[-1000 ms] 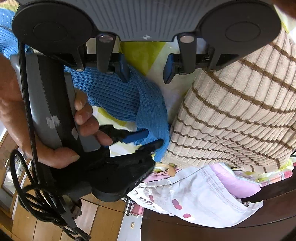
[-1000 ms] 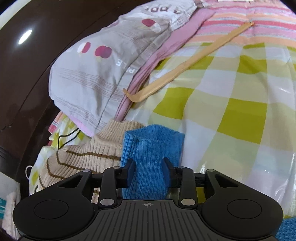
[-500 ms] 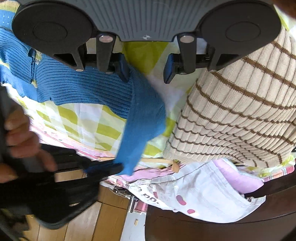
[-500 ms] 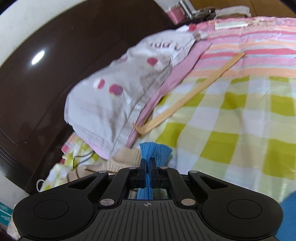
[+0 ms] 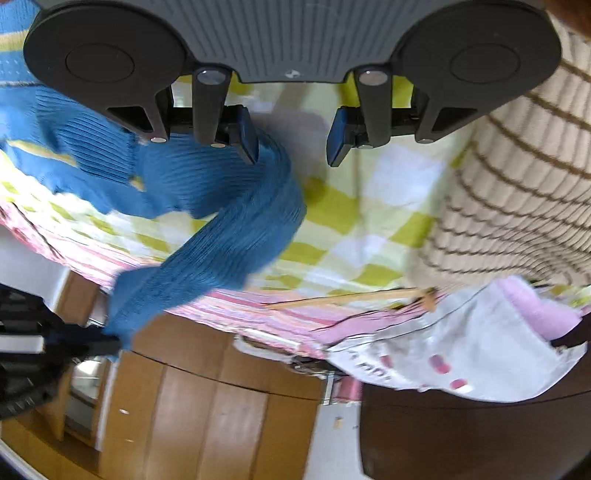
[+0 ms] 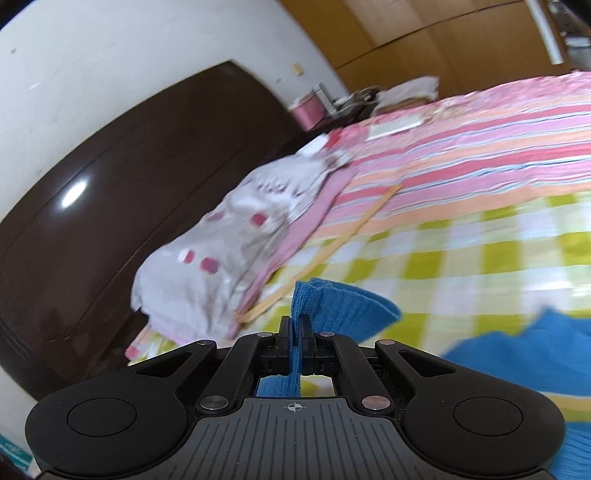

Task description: Fold small clothes

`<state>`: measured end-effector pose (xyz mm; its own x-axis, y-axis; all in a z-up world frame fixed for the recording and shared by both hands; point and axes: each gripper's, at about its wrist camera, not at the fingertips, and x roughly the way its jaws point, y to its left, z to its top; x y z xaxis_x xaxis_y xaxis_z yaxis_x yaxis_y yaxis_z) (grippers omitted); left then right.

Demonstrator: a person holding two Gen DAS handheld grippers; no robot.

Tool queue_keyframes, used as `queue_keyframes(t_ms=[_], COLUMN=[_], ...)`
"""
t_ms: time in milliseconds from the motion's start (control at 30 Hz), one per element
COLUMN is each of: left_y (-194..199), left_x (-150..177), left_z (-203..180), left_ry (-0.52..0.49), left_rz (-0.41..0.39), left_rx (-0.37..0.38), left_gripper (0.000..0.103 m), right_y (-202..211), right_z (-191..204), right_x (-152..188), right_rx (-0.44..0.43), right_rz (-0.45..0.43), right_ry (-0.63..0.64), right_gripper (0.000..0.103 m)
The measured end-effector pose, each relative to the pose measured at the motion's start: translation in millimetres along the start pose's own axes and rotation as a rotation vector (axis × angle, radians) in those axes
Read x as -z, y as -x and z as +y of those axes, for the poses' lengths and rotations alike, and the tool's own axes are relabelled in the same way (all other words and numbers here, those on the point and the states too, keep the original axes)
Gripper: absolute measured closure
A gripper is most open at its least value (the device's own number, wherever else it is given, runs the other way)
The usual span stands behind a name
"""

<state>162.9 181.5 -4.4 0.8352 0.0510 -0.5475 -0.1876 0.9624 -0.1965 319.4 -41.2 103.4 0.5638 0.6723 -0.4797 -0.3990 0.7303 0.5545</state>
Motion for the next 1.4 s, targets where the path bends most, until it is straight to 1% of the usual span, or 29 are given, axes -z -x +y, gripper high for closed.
queue_keyframes(t_ms=[133, 233, 367, 500, 567, 600, 667, 733, 767, 800, 833, 900, 933, 1000, 1067, 1133, 1233, 1300, 1367, 1400], left_y=[3.1, 5.3, 9.8, 16.0, 17.8, 19.2, 23.0, 26.1, 26.8, 27.3, 27.6, 27.4, 28.3, 30.6, 31.7, 32.4, 35.9, 36.7, 35.4, 34.9], left_x=[2.8, 4.5, 11.2, 23.9, 30.8, 34.0, 40.4, 45.8, 48.3, 50.4, 52.2, 53.6, 53.5, 53.1, 52.3, 50.3, 48.5, 47.3, 46.5, 46.2], left_z=[-16.6, -29.1, -49.7, -77.7, -90.0, -95.0, -103.7, -109.9, -113.2, -116.4, -119.6, -122.9, -124.4, -127.0, -129.9, -132.3, -134.0, -134.3, -135.7, -136.4], left_ry=[-0.041, -0.063, -0.097, -0.178, -0.218, -0.233, -0.259, -0.278, -0.290, -0.303, -0.317, -0.330, -0.332, -0.332, -0.337, -0.342, -0.340, -0.334, -0.330, -0.326], left_rz=[-0.009, -0.013, -0.002, 0.002, 0.008, 0.012, 0.020, 0.030, 0.035, 0.040, 0.044, 0.051, 0.054, 0.053, 0.048, 0.047, 0.039, 0.036, 0.036, 0.038], left_rx=[0.036, 0.061, 0.099, 0.116, 0.110, 0.109, 0.107, 0.104, 0.100, 0.094, 0.085, 0.076, 0.074, 0.073, 0.073, 0.073, 0.076, 0.080, 0.078, 0.078], left_gripper=[0.057, 0.057, 0.057, 0.057, 0.057, 0.057, 0.056, 0.056, 0.056, 0.056, 0.056, 0.056, 0.056, 0.056, 0.056, 0.056, 0.056, 0.056, 0.056, 0.056], right_y=[39.2, 68.9, 104.5, 129.6, 133.1, 134.7, 141.1, 147.4, 150.2, 150.6, 150.6, 151.5, 151.6, 151.7, 150.9, 149.8, 157.8, 163.0, 160.6, 156.8], right_z=[-33.0, -56.9, -87.7, -118.9, -134.5, -141.4, -154.0, -166.8, -174.2, -181.1, -185.7, -192.9, -195.0, -198.1, -199.8, -201.6, -200.8, -198.6, -202.5, -205.7], right_x=[6.6, 18.6, 44.6, 80.6, 100.0, 109.1, 126.0, 137.3, 141.6, 144.3, 145.5, 144.4, 143.5, 141.5, 137.6, 132.6, 127.2, 123.4, 120.2, 119.1], right_rx=[0.064, 0.109, 0.157, 0.216, 0.223, 0.220, 0.218, 0.193, 0.170, 0.150, 0.140, 0.120, 0.101, 0.065, 0.062, 0.060, 0.050, 0.085, 0.131, 0.134], right_rz=[-0.054, -0.089, -0.121, -0.111, -0.059, -0.039, -0.035, -0.043, -0.045, -0.044, -0.049, -0.063, -0.068, -0.070, -0.071, -0.072, -0.100, -0.127, -0.121, -0.108], right_ry=[-0.049, -0.092, -0.144, -0.189, -0.223, -0.245, -0.299, -0.367, -0.406, -0.446, -0.471, -0.501, -0.514, -0.530, -0.525, -0.539, -0.548, -0.519, -0.515, -0.523], right_gripper=[0.100, 0.100, 0.100, 0.100, 0.098, 0.094, 0.094, 0.093, 0.090, 0.085, 0.083, 0.076, 0.074, 0.066, 0.062, 0.062, 0.062, 0.062, 0.062, 0.062])
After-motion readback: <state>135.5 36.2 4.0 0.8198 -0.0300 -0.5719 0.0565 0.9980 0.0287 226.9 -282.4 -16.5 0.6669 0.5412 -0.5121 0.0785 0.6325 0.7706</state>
